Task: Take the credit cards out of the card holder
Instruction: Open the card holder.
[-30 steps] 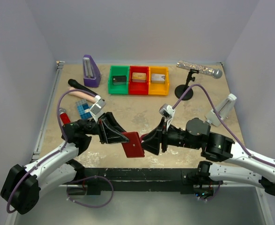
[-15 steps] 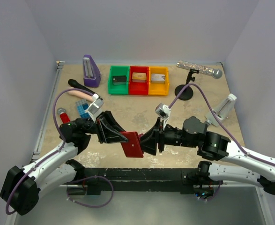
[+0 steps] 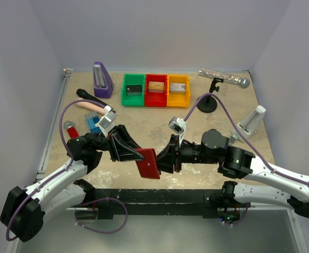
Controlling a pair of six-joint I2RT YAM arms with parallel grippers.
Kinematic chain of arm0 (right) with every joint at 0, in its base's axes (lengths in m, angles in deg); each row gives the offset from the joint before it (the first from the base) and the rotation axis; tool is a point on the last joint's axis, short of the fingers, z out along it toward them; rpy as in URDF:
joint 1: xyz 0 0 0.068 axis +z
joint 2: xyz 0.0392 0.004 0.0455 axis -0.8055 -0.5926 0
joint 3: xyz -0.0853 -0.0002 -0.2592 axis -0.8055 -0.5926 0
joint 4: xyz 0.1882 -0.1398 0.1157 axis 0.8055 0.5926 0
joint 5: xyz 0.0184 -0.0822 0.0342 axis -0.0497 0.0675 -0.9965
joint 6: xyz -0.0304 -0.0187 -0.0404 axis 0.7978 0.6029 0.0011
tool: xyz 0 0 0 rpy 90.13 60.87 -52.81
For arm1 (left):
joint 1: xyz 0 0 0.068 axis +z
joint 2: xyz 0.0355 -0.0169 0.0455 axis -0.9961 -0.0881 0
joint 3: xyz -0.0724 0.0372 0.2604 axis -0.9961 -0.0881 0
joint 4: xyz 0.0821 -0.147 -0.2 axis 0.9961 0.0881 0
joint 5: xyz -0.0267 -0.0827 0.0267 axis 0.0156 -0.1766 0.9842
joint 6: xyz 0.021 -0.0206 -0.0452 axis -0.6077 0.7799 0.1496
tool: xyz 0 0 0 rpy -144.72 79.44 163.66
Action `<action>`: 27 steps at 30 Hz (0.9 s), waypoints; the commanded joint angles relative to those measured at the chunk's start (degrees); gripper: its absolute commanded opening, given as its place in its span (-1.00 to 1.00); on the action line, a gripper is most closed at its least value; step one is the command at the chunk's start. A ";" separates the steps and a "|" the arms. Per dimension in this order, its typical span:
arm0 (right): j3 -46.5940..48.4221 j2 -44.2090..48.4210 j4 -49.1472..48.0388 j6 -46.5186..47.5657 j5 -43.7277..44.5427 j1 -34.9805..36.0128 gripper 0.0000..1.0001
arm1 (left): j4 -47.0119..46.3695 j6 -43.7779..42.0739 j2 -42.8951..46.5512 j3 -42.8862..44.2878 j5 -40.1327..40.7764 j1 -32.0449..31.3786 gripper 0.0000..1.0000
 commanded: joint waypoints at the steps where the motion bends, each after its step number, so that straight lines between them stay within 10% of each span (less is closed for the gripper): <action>1: 2.14 -0.58 -1.81 0.00 -0.69 -0.18 -0.58 | -17.92 -1.22 0.28 2.53 3.72 -0.54 -1.00; 6: 2.05 0.38 0.03 0.27 0.62 -0.18 -1.00 | -17.83 0.35 -1.47 2.35 3.81 0.25 -0.33; 10: 2.66 1.87 3.80 1.23 2.38 -0.53 -1.00 | -17.92 3.60 -4.19 2.00 4.51 1.83 0.99; 18: 8.54 4.96 21.27 6.58 17.28 -0.71 -1.00 | -6.01 3.36 -2.10 -1.34 11.46 8.07 1.00; 21: 12.06 3.03 31.30 7.56 26.44 -0.80 -1.00 | 22.92 -9.15 2.20 1.89 13.38 8.43 1.00; 24: 12.95 1.44 35.36 7.21 33.30 -0.71 -1.00 | 77.44 -32.01 4.77 15.49 33.24 7.20 1.00; 27: 13.65 -0.58 38.09 5.90 37.44 -0.71 -1.00 | 96.83 -35.85 3.09 21.85 50.27 7.29 1.00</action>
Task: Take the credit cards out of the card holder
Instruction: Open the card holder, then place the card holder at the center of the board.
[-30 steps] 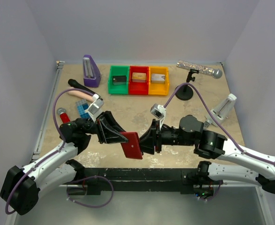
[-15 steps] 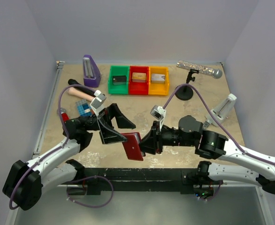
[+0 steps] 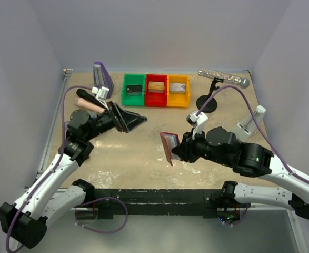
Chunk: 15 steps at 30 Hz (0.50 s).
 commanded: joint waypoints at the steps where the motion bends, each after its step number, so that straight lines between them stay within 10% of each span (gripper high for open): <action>1: 2.18 -2.94 7.23 -0.27 11.99 -0.21 -1.00 | 42.83 -16.16 0.53 8.35 25.97 0.14 1.00; 5: 1.91 -5.23 6.97 -2.73 14.37 -0.21 -1.00 | 37.50 -0.83 9.40 -0.05 33.19 0.23 1.00; 9: 2.70 -8.65 6.62 -4.22 13.41 -0.29 -1.00 | 11.67 2.37 10.31 -12.54 12.13 -0.21 0.61; 15: 3.23 -12.87 7.41 -6.77 12.79 -0.21 -1.00 | 10.06 -0.60 8.62 -13.53 11.04 -9.33 0.80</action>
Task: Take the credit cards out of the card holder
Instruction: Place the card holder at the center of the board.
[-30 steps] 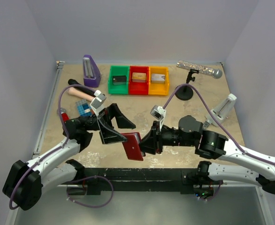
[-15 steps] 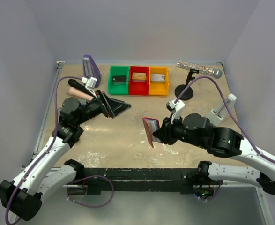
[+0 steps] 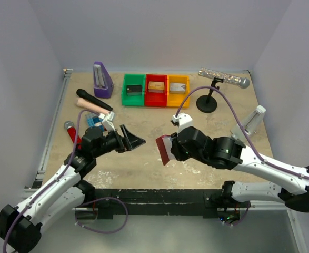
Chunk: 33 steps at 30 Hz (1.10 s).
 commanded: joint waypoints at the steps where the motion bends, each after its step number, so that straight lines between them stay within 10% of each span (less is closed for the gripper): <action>1: 2.93 -1.64 -0.59 -3.30 1.53 -0.05 -1.00 | -9.55 -0.14 1.92 -0.57 -2.79 -7.31 0.85; 18: 4.94 -7.27 -1.83 -7.61 0.12 1.26 -1.00 | -18.97 3.11 -4.41 -4.00 0.10 -15.85 0.62; 33: 4.52 -6.84 -5.68 -6.11 -6.54 3.20 -0.90 | -8.07 -1.55 -6.08 -0.04 6.97 -17.52 -1.00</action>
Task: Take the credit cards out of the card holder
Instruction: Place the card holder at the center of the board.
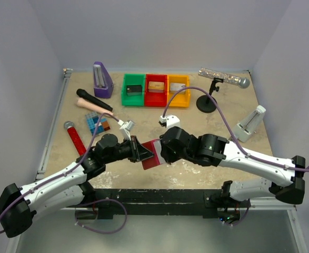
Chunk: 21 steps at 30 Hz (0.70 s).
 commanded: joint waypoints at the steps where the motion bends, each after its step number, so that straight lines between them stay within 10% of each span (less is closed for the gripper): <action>1: -2.00 4.49 -7.70 0.00 -5.68 0.16 -0.80 | 2.12 -2.36 1.55 2.28 2.80 -0.21 -1.00; 9: -4.82 7.48 -12.62 -0.96 -11.39 -1.16 -0.32 | 2.65 -2.62 3.75 2.36 2.89 -0.21 -1.00; 21: -6.84 7.13 -14.65 -2.19 -14.56 -2.57 -0.22 | 1.25 -1.48 5.94 2.27 0.96 -0.21 -1.00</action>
